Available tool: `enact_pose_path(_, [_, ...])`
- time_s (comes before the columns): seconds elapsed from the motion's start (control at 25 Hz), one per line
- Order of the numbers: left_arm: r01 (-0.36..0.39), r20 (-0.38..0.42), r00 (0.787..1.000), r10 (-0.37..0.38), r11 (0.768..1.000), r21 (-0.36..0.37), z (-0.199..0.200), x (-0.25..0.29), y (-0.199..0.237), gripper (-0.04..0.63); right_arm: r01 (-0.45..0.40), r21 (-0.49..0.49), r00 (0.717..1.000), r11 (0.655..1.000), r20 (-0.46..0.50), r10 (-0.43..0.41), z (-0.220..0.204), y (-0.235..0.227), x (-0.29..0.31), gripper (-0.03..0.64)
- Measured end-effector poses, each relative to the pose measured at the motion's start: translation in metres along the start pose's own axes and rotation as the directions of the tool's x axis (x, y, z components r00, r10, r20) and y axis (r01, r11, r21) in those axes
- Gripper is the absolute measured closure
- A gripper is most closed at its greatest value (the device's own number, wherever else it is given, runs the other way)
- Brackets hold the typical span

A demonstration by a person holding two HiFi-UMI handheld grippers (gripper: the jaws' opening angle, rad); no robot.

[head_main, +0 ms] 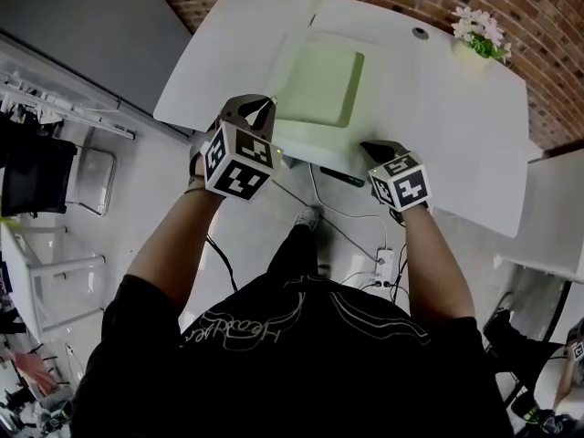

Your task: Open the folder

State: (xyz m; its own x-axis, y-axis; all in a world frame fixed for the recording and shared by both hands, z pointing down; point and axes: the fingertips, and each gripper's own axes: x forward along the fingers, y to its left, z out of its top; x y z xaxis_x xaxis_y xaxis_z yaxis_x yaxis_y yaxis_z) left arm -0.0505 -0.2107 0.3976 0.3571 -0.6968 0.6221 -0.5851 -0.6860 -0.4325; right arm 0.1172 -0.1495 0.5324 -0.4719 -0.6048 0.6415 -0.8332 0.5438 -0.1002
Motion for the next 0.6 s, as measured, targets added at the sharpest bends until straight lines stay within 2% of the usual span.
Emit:
enact_pose_path(0.16, [0.023, 0.016, 1.000, -0.022, 0.998, -0.067, -0.001, 0.001, 0.005, 0.588, 0.021, 0.000, 1.000, 1.000, 0.002, -0.021, -0.004, -0.002, 0.000, 0.614])
enact_pose_path(0.36, [0.104, 0.059, 0.994, -0.096, 0.984, -0.144, -0.011, -0.002, 0.013, 0.588, 0.018, 0.028, 0.999, 0.999, -0.029, -0.017, -0.005, 0.001, 0.001, 0.614])
enact_pose_path(0.6, [0.161, 0.096, 0.985, -0.141, 0.953, -0.255, -0.022, -0.008, 0.031, 0.588, 0.073, 0.020, 0.997, 0.997, -0.015, -0.073, -0.005, 0.001, -0.001, 0.614])
